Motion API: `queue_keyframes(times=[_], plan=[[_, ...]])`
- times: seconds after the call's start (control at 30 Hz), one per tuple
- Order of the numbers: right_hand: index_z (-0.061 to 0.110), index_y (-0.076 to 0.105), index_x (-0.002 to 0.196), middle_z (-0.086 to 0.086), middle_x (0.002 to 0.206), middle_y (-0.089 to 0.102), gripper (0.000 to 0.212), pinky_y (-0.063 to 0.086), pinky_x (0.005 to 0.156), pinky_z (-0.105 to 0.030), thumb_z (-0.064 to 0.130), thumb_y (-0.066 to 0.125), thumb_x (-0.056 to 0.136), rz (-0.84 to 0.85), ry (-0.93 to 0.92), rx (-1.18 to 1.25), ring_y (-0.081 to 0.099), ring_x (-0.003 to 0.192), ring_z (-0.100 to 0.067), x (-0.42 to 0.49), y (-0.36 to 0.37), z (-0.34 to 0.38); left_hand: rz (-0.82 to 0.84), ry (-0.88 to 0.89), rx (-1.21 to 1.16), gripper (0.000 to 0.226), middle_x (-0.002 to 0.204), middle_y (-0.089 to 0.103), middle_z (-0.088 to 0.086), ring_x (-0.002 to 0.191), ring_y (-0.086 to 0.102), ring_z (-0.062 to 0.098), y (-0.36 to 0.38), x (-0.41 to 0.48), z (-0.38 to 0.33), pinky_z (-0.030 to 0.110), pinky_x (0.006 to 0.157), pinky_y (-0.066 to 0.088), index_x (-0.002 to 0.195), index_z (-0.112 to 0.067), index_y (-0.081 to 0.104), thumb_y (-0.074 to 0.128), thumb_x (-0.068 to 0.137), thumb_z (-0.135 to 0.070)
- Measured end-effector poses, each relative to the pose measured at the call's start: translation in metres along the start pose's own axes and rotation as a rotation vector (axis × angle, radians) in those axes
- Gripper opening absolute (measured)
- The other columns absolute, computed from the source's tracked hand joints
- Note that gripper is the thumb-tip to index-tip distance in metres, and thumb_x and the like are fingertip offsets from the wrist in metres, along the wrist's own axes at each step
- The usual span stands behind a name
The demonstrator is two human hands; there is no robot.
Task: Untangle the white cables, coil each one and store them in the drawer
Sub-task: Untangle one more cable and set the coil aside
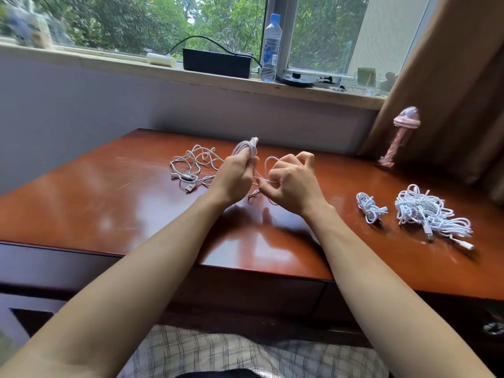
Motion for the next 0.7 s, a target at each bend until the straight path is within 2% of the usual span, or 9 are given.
queue_keyframes(times=[0.03,0.1,0.17,0.2,0.3,0.43,0.53,0.63,0.7], plan=[[0.024,0.045,0.053,0.009,0.066,0.06,0.045,0.028,0.087,-0.043,0.05,0.06,0.087,-0.019,-0.011,-0.001,0.06,0.079,-0.018,0.0,-0.003,0.001,0.025,-0.008,0.005,0.045,0.103,0.069,0.016,0.095,0.065,0.039,0.002,-0.001,0.002,0.047,0.087,0.053,0.137,-0.011,0.056,0.041,0.098,-0.03],[0.023,0.047,0.059,0.009,0.069,0.06,0.038,0.03,0.089,-0.044,0.047,0.058,0.086,-0.048,-0.005,-0.002,0.058,0.078,-0.018,0.001,-0.009,-0.002,0.043,-0.037,0.004,0.029,0.086,0.066,0.01,0.082,0.061,0.037,0.004,-0.002,0.002,0.049,0.079,0.052,0.101,-0.01,0.062,0.042,0.095,-0.031],[0.022,0.049,0.065,0.008,0.072,0.06,0.028,0.03,0.095,-0.044,0.042,0.054,0.085,-0.057,0.036,0.007,0.057,0.081,-0.018,0.001,-0.012,-0.008,0.026,-0.051,-0.016,0.025,0.072,0.053,0.0,0.071,0.051,0.033,0.0,-0.003,0.001,0.052,0.072,0.048,0.076,-0.016,0.046,0.042,0.094,-0.032],[0.021,0.051,0.067,0.008,0.071,0.059,0.024,0.03,0.097,-0.044,0.039,0.053,0.084,-0.066,0.052,0.007,0.057,0.082,-0.018,0.001,-0.013,-0.011,0.032,-0.054,-0.027,0.027,0.072,0.051,-0.002,0.072,0.05,0.032,0.0,-0.004,0.001,0.052,0.072,0.049,0.075,-0.015,0.045,0.043,0.094,-0.033],[0.022,0.055,0.074,0.011,0.072,0.058,0.02,0.029,0.1,-0.043,0.036,0.053,0.089,-0.129,0.073,0.02,0.056,0.083,-0.016,0.001,-0.019,-0.017,0.069,-0.039,-0.012,0.034,0.074,0.058,-0.005,0.076,0.057,0.029,0.002,-0.003,0.002,0.051,0.075,0.051,0.085,-0.016,0.06,0.042,0.093,-0.043],[0.025,0.066,0.087,0.012,0.073,0.058,0.018,0.028,0.099,-0.043,0.04,0.062,0.097,-0.235,0.077,0.063,0.057,0.085,-0.015,0.0,-0.029,-0.021,0.097,-0.041,-0.098,0.034,0.056,0.052,-0.016,0.059,0.049,0.014,0.0,-0.006,-0.006,0.043,0.068,0.047,0.072,-0.036,0.065,0.045,0.088,-0.058],[0.024,0.069,0.095,0.011,0.078,0.061,0.02,0.03,0.097,-0.044,0.042,0.063,0.099,-0.275,0.064,0.103,0.058,0.087,-0.017,0.0,-0.033,-0.021,0.135,-0.041,-0.175,0.037,0.053,0.048,-0.009,0.055,0.044,0.013,0.002,-0.009,-0.013,0.042,0.061,0.04,0.071,-0.025,0.072,0.054,0.085,-0.054],[0.025,0.069,0.096,0.012,0.085,0.066,0.022,0.03,0.095,-0.043,0.046,0.061,0.099,-0.287,0.102,0.176,0.059,0.087,-0.016,-0.001,-0.035,-0.025,0.224,-0.07,-0.352,0.033,0.048,0.043,-0.011,0.05,0.037,0.006,0.011,-0.013,-0.024,0.029,0.055,0.032,0.07,-0.007,0.073,0.06,0.084,-0.034],[0.027,0.069,0.094,0.012,0.087,0.069,0.021,0.033,0.094,-0.044,0.044,0.059,0.1,-0.275,0.156,0.254,0.06,0.085,-0.016,-0.003,-0.031,-0.032,0.256,-0.103,-0.5,0.029,0.049,0.037,-0.008,0.048,0.032,0.008,0.013,-0.013,-0.03,0.023,0.049,0.028,0.07,-0.003,0.07,0.06,0.084,-0.027]])
Point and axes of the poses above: each hand's wrist, its own x-axis towards the middle knuckle, its own y-axis out of the palm, z = x × y, the point moved 8 cm from there along x, towards the middle knuckle
